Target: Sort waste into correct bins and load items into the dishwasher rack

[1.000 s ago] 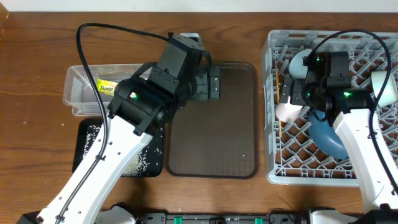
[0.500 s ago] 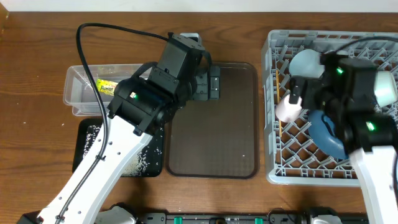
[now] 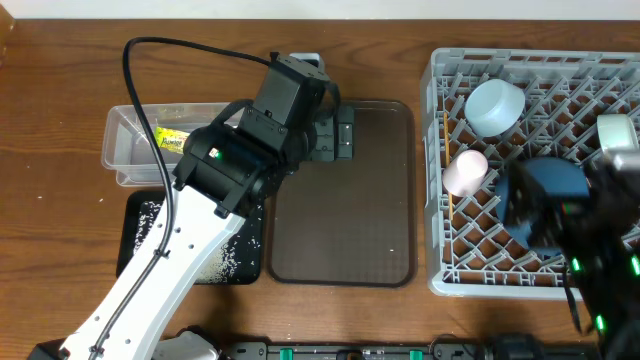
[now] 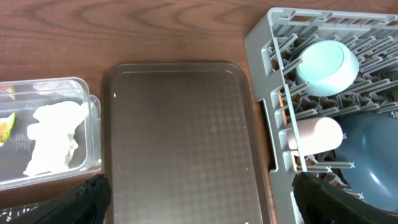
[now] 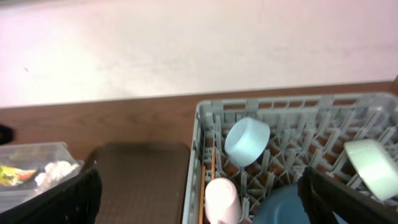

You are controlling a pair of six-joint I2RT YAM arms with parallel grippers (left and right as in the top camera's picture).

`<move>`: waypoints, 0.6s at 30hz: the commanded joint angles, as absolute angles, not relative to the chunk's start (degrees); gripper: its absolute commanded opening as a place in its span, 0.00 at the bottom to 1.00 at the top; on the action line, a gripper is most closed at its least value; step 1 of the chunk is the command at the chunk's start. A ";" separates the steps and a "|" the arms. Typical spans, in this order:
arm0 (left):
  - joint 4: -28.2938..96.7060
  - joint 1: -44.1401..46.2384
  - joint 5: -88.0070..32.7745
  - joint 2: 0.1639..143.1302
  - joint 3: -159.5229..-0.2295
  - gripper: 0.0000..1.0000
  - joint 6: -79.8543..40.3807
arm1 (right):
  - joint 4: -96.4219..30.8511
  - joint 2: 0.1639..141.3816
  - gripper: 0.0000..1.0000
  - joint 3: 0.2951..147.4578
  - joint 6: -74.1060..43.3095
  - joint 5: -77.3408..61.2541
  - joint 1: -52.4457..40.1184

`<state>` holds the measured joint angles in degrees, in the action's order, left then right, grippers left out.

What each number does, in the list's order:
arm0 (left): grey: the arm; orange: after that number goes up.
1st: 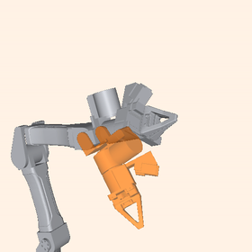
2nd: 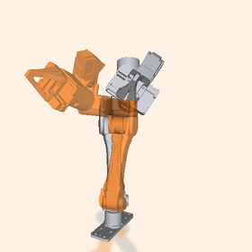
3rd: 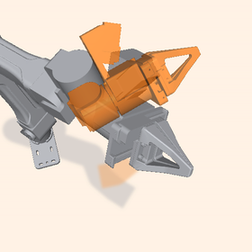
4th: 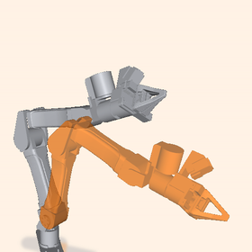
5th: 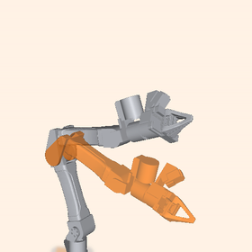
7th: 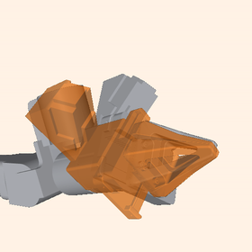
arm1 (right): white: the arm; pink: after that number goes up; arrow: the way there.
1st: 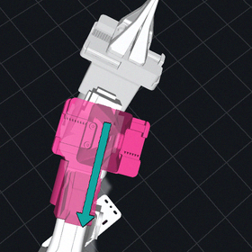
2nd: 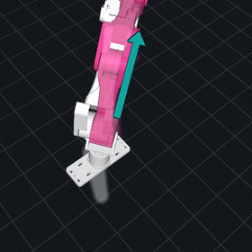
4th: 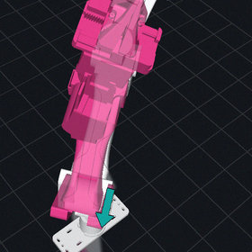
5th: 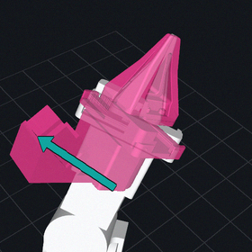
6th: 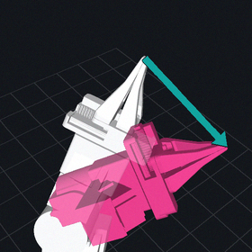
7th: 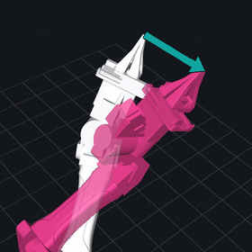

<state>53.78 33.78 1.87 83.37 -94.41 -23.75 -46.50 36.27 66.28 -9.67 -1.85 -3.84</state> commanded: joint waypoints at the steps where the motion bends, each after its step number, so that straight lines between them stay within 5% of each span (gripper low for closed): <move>1: 53.98 33.65 2.17 83.48 -94.61 0.96 -23.16 | -47.62 30.63 0.99 66.59 -10.22 -0.86 -4.38; 18: 53.98 33.67 2.17 83.48 -94.61 0.96 -23.16 | -41.23 3.62 0.99 43.88 -10.24 -0.89 -4.49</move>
<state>53.80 33.78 1.87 83.37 -94.41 -23.75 -42.44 5.39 48.23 -9.67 -1.45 -3.88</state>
